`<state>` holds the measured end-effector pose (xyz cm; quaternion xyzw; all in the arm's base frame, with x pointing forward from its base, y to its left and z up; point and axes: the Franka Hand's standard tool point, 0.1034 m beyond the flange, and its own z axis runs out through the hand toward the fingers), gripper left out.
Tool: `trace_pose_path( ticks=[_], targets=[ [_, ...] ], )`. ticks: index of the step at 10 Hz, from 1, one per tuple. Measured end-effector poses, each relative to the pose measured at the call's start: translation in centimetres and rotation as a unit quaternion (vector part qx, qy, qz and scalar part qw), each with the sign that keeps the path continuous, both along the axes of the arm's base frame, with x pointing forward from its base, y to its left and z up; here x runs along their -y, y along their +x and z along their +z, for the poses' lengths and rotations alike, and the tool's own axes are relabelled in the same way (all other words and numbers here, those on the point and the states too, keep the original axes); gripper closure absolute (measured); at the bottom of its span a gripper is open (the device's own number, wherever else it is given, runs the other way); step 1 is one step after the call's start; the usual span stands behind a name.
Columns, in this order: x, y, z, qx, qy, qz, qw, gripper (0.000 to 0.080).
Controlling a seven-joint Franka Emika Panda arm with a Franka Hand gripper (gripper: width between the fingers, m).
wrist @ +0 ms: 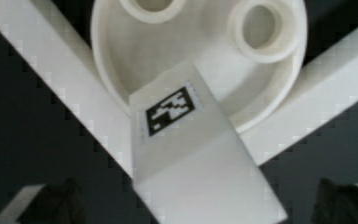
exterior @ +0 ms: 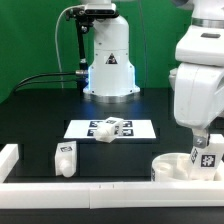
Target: Assemble stool
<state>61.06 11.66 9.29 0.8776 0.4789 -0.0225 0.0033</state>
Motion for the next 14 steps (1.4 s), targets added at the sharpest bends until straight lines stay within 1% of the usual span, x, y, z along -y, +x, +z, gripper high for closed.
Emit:
trace_pose_path(
  ticks=[2, 3, 4, 5, 6, 7, 8, 10, 11, 12, 13, 14],
  targets=[
    [0.4, 0.3, -0.3, 0.005, -0.010, 0.089, 0.996, 0.0150],
    [0.6, 0.7, -1.5, 0.010, -0.015, 0.170, 0.985, 0.0150],
    [1.1, 0.8, -1.9, 0.006, -0.015, 0.187, 0.982, 0.0150],
    [1.1, 0.8, -1.8, 0.007, -0.015, 0.172, 0.985, 0.0176],
    [1.2, 0.8, -1.9, 0.007, -0.016, 0.159, 0.987, 0.0176],
    [1.3, 0.7, -1.9, 0.007, -0.016, 0.142, 0.990, 0.0347],
    [1.3, 0.5, -2.0, 0.006, -0.017, 0.101, 0.995, 0.0455],
    [1.3, 0.4, -2.0, 0.006, -0.019, 0.015, 1.000, 0.0455],
    [1.3, 0.3, -2.0, 0.008, -0.022, -0.087, 0.996, 0.0455],
    [1.3, 0.3, -2.0, 0.012, -0.024, -0.167, 0.986, 0.0455],
    [1.2, 0.4, -2.0, 0.013, -0.019, -0.259, 0.966, 0.0455],
    [1.4, 0.5, -1.9, 0.013, -0.012, -0.316, 0.949, 0.0455]
  ],
)
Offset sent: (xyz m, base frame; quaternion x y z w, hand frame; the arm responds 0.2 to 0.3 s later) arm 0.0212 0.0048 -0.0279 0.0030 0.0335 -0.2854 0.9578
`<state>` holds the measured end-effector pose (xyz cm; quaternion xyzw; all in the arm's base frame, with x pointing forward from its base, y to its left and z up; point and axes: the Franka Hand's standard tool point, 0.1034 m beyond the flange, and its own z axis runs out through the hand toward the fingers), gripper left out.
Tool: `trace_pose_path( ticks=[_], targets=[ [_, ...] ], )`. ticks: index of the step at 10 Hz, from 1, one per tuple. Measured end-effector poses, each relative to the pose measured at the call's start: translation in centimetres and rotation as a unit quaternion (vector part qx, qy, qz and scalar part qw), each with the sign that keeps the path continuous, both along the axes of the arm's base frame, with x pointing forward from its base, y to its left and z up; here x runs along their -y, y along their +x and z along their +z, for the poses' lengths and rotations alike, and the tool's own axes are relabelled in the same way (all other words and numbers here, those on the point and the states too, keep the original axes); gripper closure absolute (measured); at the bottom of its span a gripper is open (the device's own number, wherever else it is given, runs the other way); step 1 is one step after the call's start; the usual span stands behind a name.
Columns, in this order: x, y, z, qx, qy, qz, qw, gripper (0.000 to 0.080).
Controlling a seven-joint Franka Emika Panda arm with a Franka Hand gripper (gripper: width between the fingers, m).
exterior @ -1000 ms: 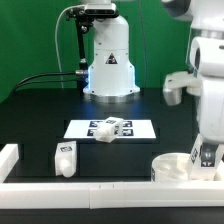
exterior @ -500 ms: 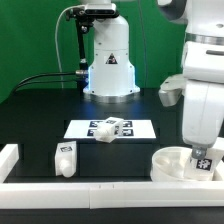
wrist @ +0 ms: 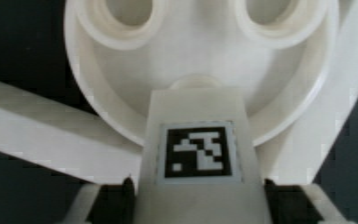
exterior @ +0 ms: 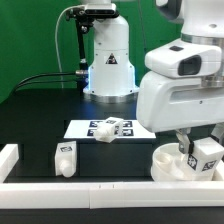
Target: Assemble stool
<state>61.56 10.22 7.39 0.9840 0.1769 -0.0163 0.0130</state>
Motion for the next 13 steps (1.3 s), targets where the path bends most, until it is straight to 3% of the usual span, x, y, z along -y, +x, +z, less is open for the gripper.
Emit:
trace_pose_path(
  ticks=[4, 6, 9, 12, 13],
  targets=[
    [0.1, 0.1, 0.0, 0.009, -0.002, -0.149, 0.989, 0.0457],
    [1.3, -0.1, 0.0, 0.043, 0.009, -0.330, 0.943, 0.0456],
    [2.4, -0.5, 0.0, 0.050, 0.014, -0.465, 0.884, 0.0456],
    [2.8, -0.6, 0.0, 0.051, 0.008, -0.528, 0.848, 0.0456],
    [2.9, -0.6, 0.0, 0.051, 0.008, -0.525, 0.849, 0.0456]
  ],
)
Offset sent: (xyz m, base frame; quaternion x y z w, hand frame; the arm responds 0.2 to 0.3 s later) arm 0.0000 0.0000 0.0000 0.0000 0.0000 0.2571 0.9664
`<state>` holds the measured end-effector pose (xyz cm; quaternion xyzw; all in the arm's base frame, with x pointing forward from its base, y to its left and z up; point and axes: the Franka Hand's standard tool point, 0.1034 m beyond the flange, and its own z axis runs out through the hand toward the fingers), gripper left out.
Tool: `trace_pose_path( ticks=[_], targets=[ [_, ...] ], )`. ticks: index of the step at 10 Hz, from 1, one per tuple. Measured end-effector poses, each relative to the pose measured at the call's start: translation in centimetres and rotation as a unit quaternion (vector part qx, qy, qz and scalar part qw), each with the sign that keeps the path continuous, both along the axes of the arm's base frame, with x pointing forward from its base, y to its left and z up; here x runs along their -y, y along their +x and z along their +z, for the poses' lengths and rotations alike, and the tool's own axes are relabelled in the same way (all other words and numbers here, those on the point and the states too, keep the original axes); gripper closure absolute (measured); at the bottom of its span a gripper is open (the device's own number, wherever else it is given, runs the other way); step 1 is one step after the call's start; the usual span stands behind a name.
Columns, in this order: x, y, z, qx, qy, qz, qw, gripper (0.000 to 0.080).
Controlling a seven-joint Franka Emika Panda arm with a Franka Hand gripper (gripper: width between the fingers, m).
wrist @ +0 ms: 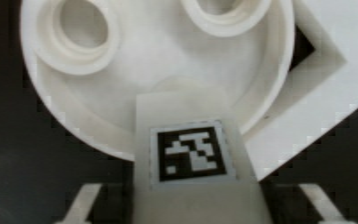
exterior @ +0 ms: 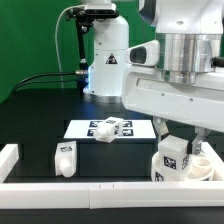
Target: Assemble stool
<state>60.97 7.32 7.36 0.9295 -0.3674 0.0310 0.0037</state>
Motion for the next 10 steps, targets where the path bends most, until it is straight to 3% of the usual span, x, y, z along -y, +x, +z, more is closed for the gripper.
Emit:
trace_pose_path(
  ticks=[1, 2, 3, 4, 6, 10],
  targets=[
    [0.0, 0.0, 0.0, 0.000, 0.000, 0.000, 1.000, 0.0342],
    [0.0, 0.0, -0.1, 0.000, 0.000, 0.001, 1.000, 0.0342],
    [0.0, 0.2, 0.3, 0.003, 0.004, 0.006, 1.000, 0.0218],
    [0.1, 0.7, 1.9, 0.014, 0.016, 0.010, 1.000, 0.0164],
    [0.6, 0.8, 4.6, 0.026, 0.030, 0.012, 0.999, 0.0152],
    [0.6, 0.6, 3.8, 0.021, 0.026, 0.040, 0.999, 0.0151]
  ],
)
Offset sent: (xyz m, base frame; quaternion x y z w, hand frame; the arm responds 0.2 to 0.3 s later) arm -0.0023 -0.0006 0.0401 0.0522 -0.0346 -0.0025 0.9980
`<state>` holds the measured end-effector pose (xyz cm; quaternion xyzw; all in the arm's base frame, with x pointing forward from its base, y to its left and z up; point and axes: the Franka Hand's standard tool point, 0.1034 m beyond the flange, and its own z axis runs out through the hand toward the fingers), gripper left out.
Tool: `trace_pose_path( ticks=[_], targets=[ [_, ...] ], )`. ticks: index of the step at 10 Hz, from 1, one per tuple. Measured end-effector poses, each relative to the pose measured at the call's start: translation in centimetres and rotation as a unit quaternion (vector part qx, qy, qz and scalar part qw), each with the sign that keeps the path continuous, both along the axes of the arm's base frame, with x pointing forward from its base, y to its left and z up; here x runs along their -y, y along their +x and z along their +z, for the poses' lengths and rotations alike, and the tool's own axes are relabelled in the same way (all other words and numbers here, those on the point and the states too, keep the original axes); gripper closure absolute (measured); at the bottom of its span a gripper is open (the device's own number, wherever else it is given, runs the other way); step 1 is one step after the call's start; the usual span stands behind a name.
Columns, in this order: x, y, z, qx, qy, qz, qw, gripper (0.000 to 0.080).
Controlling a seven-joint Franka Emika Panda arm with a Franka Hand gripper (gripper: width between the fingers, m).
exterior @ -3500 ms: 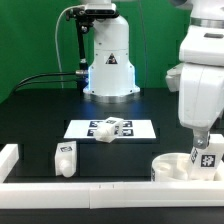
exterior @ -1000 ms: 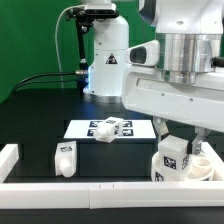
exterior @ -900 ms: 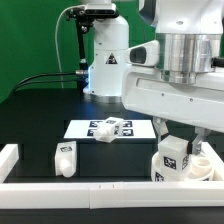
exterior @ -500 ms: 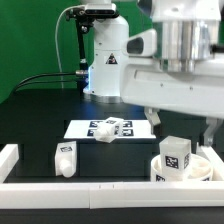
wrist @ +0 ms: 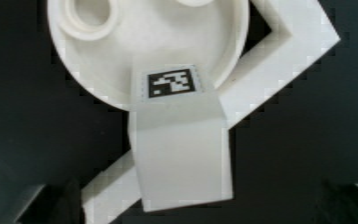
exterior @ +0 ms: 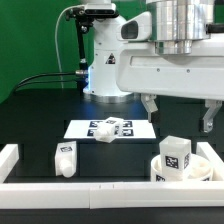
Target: Assemble stool
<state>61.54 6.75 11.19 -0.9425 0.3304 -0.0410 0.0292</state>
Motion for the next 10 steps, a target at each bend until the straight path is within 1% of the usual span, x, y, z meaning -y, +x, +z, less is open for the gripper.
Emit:
trace_pose_path(
  ticks=[1, 2, 3, 4, 5, 7, 8, 9, 10],
  targets=[
    [0.9, -0.4, -0.1, 0.002, -0.003, 0.030, 1.000, 0.0151],
    [2.5, -1.4, 0.0, 0.000, -0.007, 0.068, 0.998, 0.0151],
    [4.0, -1.9, 0.1, 0.000, -0.014, 0.140, 0.990, 0.0151],
    [6.3, -1.0, 0.9, 0.007, -0.022, 0.213, 0.977, 0.0151],
    [6.9, -0.8, 1.0, 0.010, -0.027, 0.228, 0.973, 0.0151],
    [6.8, -0.9, 0.9, 0.010, -0.030, 0.269, 0.963, 0.0151],
    [7.0, -1.0, 0.8, 0.011, -0.028, 0.273, 0.962, 0.0151],
    [8.9, -2.1, -0.1, 0.009, -0.019, 0.294, 0.955, 0.0151],
    [11.5, -3.5, -1.1, 0.000, -0.012, 0.300, 0.954, 0.0151]
  ],
)
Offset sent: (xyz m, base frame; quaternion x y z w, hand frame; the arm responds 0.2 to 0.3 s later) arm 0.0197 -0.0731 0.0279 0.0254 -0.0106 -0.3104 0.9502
